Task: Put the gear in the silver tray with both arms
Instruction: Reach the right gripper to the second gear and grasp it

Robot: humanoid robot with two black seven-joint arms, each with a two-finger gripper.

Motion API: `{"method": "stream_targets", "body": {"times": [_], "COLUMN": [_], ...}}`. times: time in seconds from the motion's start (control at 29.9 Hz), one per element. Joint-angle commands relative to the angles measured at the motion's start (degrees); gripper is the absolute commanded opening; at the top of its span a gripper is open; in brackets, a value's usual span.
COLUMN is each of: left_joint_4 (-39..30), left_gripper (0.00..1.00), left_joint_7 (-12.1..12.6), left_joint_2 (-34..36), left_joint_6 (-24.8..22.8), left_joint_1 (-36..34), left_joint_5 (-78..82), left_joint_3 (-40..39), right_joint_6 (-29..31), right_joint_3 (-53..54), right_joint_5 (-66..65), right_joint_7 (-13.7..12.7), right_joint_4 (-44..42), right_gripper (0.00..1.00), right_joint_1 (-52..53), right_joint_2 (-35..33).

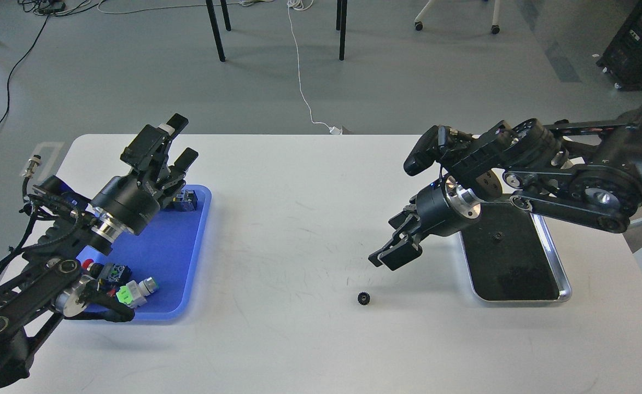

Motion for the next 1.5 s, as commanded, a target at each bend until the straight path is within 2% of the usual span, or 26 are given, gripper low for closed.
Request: {"method": "stream_targets", "body": {"times": [0.0, 0.43, 0.74, 1.14, 1.2, 1.47], "left_joint_4": [0.0, -1.2, -1.3, -1.3, -1.3, -1.3], "left_gripper": [0.98, 0.98, 0.98, 0.98, 0.98, 0.98], "left_joint_7": [0.0, 0.0, 0.0, 0.0, 0.0, 0.0], "left_joint_2": [0.2, 0.1, 0.2, 0.6, 0.6, 0.6], "left_joint_6": [0.0, 0.0, 0.0, 0.0, 0.0, 0.0], "left_joint_1": [0.1, 0.1, 0.1, 0.1, 0.1, 0.1], "left_joint_5": [0.0, 0.0, 0.0, -0.6, -1.7, -2.6], "left_joint_3": [0.0, -0.2, -0.4, -1.8, -1.8, -1.9], "right_joint_6": [0.0, 0.0, -4.8, -6.7, -6.8, -6.7], "right_joint_3": [-3.5, -6.3, -6.3, -7.5, -8.1, -9.5], "right_joint_5": [-4.2, -8.4, -14.3, -14.8, -14.8, -14.8], "right_joint_7": [0.0, 0.0, 0.0, 0.0, 0.0, 0.0], "right_joint_4": [0.1, 1.8, 0.0, -4.4, -4.5, -4.5], "right_gripper": [0.96, 0.92, 0.92, 0.91, 0.89, 0.71], "right_joint_1": [0.2, -1.7, -2.1, -3.6, -3.5, -3.5], "right_joint_2": [3.2, 10.2, 13.5, 17.5, 17.5, 17.0]}}
